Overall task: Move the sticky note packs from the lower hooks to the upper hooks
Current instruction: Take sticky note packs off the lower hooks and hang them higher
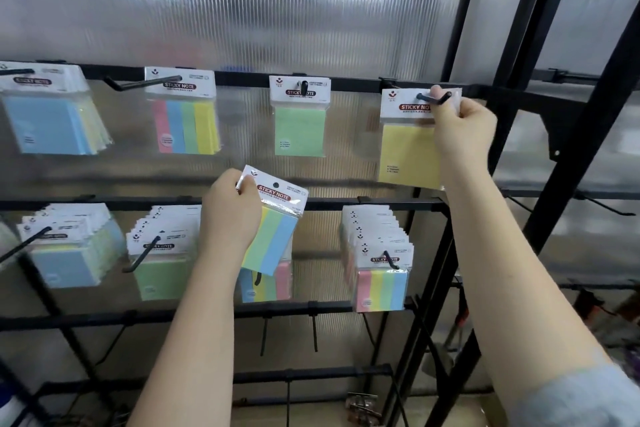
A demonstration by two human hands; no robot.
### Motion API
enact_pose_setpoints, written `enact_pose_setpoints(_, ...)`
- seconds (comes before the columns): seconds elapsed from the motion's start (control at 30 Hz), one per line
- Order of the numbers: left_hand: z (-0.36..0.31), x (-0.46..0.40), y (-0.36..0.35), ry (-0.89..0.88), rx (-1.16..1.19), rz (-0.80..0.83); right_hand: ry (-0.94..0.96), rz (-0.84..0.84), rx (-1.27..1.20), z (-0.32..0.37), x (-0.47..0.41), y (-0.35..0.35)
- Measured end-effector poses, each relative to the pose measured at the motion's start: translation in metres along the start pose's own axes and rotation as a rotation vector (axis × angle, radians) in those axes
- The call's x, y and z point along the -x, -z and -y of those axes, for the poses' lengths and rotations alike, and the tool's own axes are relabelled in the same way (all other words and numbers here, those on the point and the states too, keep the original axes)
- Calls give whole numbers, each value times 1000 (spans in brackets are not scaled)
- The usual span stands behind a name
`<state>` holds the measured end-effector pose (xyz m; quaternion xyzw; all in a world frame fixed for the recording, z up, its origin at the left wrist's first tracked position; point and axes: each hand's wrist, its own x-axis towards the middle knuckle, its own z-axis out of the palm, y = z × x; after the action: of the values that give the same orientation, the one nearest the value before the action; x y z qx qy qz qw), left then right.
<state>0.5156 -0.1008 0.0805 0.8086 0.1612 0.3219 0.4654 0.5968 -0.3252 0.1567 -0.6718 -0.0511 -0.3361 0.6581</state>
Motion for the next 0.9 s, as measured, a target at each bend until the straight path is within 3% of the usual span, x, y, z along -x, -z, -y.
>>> enact_pose_setpoints(0.23, 0, 1, 7, 0, -1, -45, -181, 31, -35, -15, -39, -34)
enact_pose_setpoints(0.67, 2, 19, 36, 48, -66, -198, -143, -95, 55, -36, -70, -68)
enact_pose_setpoints(0.9, 2, 39, 54, 100, -100, -268, -170, -216, -66, -39, -59, -74)
